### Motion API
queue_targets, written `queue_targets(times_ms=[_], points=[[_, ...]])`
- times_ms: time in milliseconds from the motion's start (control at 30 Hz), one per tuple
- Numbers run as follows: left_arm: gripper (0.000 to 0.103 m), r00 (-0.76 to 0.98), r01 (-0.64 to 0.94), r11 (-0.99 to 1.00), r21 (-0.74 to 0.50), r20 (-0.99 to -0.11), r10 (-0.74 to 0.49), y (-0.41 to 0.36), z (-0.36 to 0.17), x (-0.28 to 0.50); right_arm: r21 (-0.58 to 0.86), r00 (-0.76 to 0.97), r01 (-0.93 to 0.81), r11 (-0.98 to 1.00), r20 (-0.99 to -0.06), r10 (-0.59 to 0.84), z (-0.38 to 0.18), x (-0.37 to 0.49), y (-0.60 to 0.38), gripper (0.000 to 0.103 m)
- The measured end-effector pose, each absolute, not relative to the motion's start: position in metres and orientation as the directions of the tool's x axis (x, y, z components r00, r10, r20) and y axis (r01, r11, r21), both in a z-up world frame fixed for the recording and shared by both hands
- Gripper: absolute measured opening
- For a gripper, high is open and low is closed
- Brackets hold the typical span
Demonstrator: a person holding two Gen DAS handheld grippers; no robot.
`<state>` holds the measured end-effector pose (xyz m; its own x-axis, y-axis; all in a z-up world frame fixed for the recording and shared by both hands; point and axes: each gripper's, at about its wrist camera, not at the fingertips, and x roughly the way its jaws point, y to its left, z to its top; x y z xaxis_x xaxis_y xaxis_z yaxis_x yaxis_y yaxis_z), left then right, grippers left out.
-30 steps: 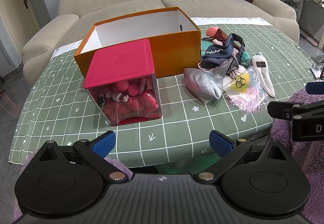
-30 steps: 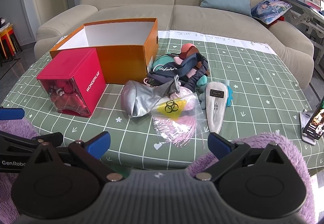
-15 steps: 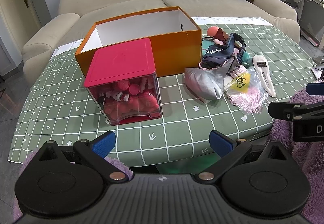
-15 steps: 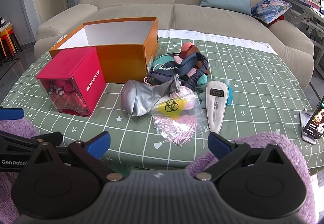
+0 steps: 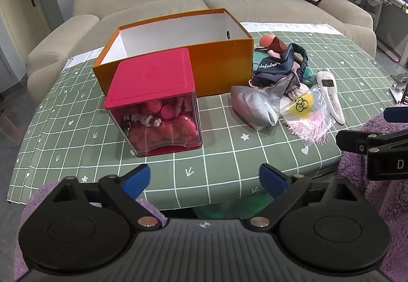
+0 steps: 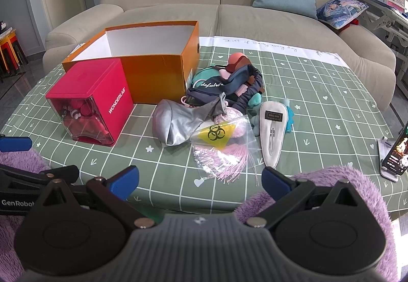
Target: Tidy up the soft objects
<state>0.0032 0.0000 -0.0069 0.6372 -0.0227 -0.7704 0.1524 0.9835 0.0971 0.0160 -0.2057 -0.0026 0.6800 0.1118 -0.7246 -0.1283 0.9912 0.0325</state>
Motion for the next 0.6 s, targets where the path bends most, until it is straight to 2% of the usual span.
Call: queue_targets(times_ms=[67, 100, 133, 267, 467, 600], points=[[0.095, 0.627, 0.166, 0.983, 0.08, -0.777, -0.043, -0.001, -0.006, 0.006, 0.034, 0.679, -0.127, 0.991, -0.725, 0.112, -0.001, 0.016, -0.206, 0.1], [0.085, 0.62, 0.178, 0.982, 0.07, -0.783, -0.056, -0.001, -0.006, 0.008, 0.039, 0.678, -0.128, 0.991, -0.726, 0.116, 0.0, 0.016, -0.207, 0.1], [0.081, 0.614, 0.19, 0.98, 0.063, -0.787, -0.068, -0.003, -0.006, 0.01, 0.047, 0.674, -0.13, 0.99, -0.728, 0.123, 0.001, 0.018, -0.208, 0.1], [0.081, 0.601, 0.246, 0.969, -0.006, -0.784, -0.157, -0.005, -0.001, 0.021, 0.095, 0.672, -0.122, 0.988, -0.724, 0.153, 0.007, 0.023, -0.216, 0.1], [0.073, 0.606, 0.358, 0.933, -0.029, -0.753, -0.256, -0.025, 0.002, 0.038, 0.119, 0.688, -0.069, 0.991, -0.713, 0.133, 0.01, 0.041, -0.232, 0.099], [0.072, 0.602, 0.404, 0.912, -0.068, -0.732, -0.321, -0.035, 0.002, 0.054, 0.1, 0.662, -0.035, 0.994, -0.743, 0.098, 0.003, 0.06, -0.238, 0.088]])
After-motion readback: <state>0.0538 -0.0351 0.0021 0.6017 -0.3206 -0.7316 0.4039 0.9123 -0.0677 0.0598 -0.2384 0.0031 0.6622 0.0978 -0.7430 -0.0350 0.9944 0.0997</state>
